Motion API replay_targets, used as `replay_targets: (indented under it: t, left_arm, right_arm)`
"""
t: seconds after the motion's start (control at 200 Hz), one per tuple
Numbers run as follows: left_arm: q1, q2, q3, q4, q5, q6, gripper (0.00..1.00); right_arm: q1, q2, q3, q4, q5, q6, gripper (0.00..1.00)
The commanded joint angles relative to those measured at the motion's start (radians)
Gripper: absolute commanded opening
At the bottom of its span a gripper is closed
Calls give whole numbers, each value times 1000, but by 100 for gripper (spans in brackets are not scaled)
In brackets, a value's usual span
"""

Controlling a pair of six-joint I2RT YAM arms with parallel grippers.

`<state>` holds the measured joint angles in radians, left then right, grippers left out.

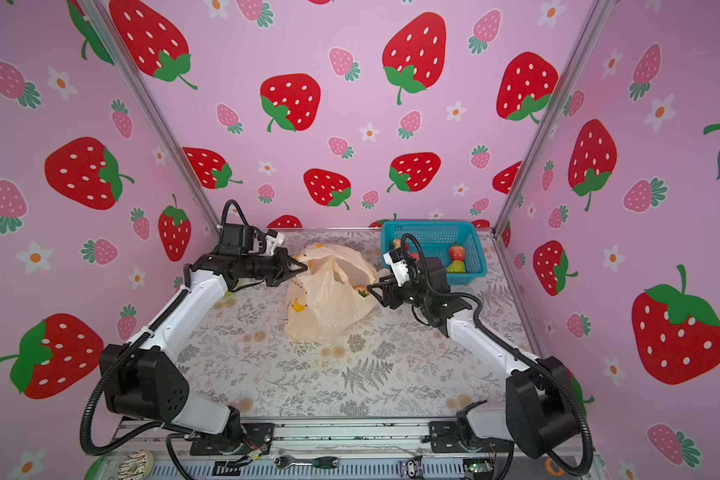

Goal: Place the fake fruits into the plastic bag and tie a complex knot
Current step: 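Open the right gripper to drop the peach into the bag, then return the right gripper to the basket and grasp the green fruit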

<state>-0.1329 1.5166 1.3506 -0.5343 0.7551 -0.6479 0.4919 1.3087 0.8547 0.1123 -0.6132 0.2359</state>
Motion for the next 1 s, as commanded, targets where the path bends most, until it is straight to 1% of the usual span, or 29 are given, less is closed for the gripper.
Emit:
replay_targets:
  t: [0.0, 0.08, 0.17, 0.19, 0.2, 0.205, 0.22, 0.24, 0.245, 0.25, 0.285, 0.29, 0.295, 0.335, 0.455, 0.54, 0.62, 0.725, 0.82, 0.996]
  left_arm:
    - [9, -30, -10, 5, -7, 7, 0]
    - [9, -28, -11, 5, -7, 7, 0]
    - [10, -23, -10, 5, 0, 5, 0]
    - [10, -23, -10, 6, 3, 4, 0]
    - [10, -23, -10, 5, 3, 4, 0]
    - [10, -23, -10, 5, 3, 4, 0]
    - [10, -23, -10, 5, 4, 4, 0]
    - [9, -23, -10, 6, 5, 4, 0]
    - [9, -24, -10, 7, 5, 4, 0]
    - [10, -24, -11, 8, 4, 4, 0]
    - [10, -27, -13, 11, 4, 2, 0]
    - [9, -28, -13, 12, 4, 2, 0]
    - [10, -28, -13, 12, 4, 1, 0]
    - [10, -30, -14, 15, 4, -1, 0]
    - [8, -30, -19, 19, 3, -3, 0]
    - [9, -26, -19, 19, 6, -6, 0]
    - [9, -29, -17, 20, 12, -7, 0]
    - [7, -34, -22, 26, 7, -9, 0]
    - [8, -30, -22, 27, 11, -10, 0]
    - [7, -30, -22, 26, 10, -10, 0]
  right_arm:
    - [-52, -47, -26, -72, -108, -47, 58]
    - [-109, -67, -34, -33, -100, -8, 58]
    - [-174, -75, -17, -25, 19, 27, 59]
    - [-190, -71, -10, -27, 73, 29, 59]
    - [-192, -71, -7, -27, 79, 29, 59]
    - [-197, -69, -5, -27, 112, 31, 60]
    - [-203, -67, -2, -27, 140, 31, 61]
    - [-215, -62, 3, -25, 198, 32, 62]
    - [-220, -59, 5, -21, 228, 33, 62]
    - [-220, -59, 5, -21, 228, 33, 62]
    - [-241, -41, 17, -17, 346, 38, 62]
    - [-246, -35, 23, -19, 382, 41, 63]
    - [-246, -35, 23, -19, 382, 41, 63]
    - [-263, -1, 51, -22, 514, 35, 64]
    - [-287, 113, 162, -39, 711, -51, 67]
    - [-298, 255, 292, -112, 825, -135, 72]
    - [-312, 387, 395, -183, 911, -194, 78]
    - [-329, 532, 535, -289, 977, -240, 85]
    - [-338, 628, 633, -349, 996, -268, 86]
    - [-357, 784, 806, -513, 1032, -256, 86]
